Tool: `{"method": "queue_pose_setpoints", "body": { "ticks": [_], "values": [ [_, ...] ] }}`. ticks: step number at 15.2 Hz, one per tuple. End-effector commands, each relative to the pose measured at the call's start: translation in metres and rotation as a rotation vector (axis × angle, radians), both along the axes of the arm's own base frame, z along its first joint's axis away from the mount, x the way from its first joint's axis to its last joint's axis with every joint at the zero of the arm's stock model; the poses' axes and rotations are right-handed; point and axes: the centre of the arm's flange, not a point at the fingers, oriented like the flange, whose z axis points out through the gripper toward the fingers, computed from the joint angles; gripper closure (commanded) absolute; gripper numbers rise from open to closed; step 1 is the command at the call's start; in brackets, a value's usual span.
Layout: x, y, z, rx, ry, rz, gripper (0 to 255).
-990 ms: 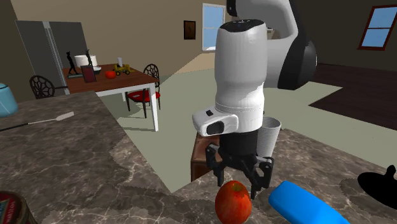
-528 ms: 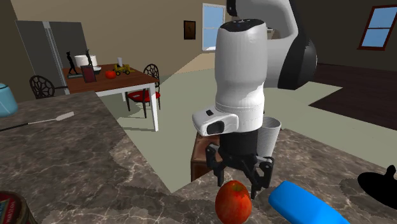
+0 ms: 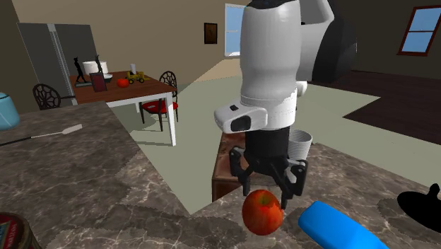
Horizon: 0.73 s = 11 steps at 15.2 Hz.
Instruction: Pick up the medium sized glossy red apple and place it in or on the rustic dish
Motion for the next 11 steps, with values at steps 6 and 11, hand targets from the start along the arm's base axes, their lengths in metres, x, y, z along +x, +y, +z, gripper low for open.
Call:
{"method": "queue_pose_setpoints", "body": {
  "ticks": [6, 11],
  "values": [
    [0.001, -0.001, 0.037, 0.000, 0.000, 0.000, 255],
    [0.001, -0.001, 0.064, 0.000, 0.000, 0.000, 255]
  ]
}}
